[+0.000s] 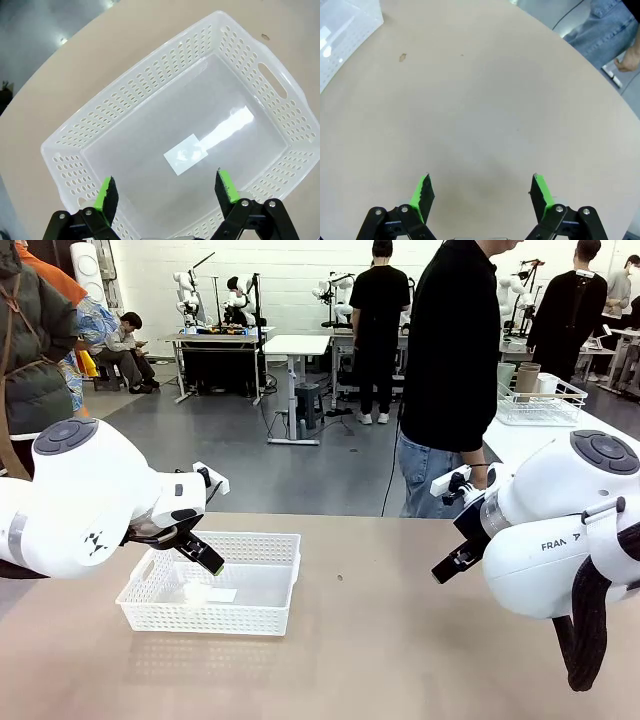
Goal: Clean and organize the cups into the basket.
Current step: Pick up the Organizing basket and move it to the center of the table, then pick up the Reusable plastic cup from the right side of the table and place it inside the Organizing basket.
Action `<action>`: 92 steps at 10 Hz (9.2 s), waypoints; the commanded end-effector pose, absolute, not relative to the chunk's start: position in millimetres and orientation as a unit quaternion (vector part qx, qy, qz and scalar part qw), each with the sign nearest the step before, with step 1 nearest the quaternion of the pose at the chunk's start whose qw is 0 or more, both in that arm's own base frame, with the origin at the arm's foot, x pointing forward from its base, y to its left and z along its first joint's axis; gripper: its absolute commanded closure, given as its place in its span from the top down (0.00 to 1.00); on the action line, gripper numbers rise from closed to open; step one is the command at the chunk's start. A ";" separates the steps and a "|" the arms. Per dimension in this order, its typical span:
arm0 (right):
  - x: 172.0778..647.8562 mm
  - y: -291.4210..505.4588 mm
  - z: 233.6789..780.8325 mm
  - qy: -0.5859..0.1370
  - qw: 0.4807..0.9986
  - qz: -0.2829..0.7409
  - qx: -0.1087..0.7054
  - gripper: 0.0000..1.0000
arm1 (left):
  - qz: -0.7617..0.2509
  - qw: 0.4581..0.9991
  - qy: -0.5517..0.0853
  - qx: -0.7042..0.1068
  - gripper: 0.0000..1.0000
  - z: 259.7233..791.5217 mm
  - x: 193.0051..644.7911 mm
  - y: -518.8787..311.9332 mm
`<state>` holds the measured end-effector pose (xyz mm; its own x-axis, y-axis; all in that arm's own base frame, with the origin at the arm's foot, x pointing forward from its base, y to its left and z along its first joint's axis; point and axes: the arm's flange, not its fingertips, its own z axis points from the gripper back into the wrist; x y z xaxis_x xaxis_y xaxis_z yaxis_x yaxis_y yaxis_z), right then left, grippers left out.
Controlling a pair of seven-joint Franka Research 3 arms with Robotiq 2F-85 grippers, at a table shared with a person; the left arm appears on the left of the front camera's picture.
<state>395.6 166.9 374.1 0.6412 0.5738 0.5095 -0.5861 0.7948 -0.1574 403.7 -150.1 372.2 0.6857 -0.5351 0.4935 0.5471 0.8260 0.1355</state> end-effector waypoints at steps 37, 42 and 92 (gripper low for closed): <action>379.6 -134.9 410.8 -0.255 0.669 0.053 0.696 1.00 | -0.027 0.797 -0.300 -0.524 1.00 493.6 406.8 94.0; 323.7 -214.9 424.8 -0.296 0.698 -0.001 0.653 1.00 | 0.063 0.840 -0.357 -0.403 1.00 514.5 365.1 171.7; 204.0 -297.5 457.8 -0.344 0.746 -0.018 0.569 1.00 | -0.037 0.878 -0.197 -0.435 1.00 537.5 275.9 241.8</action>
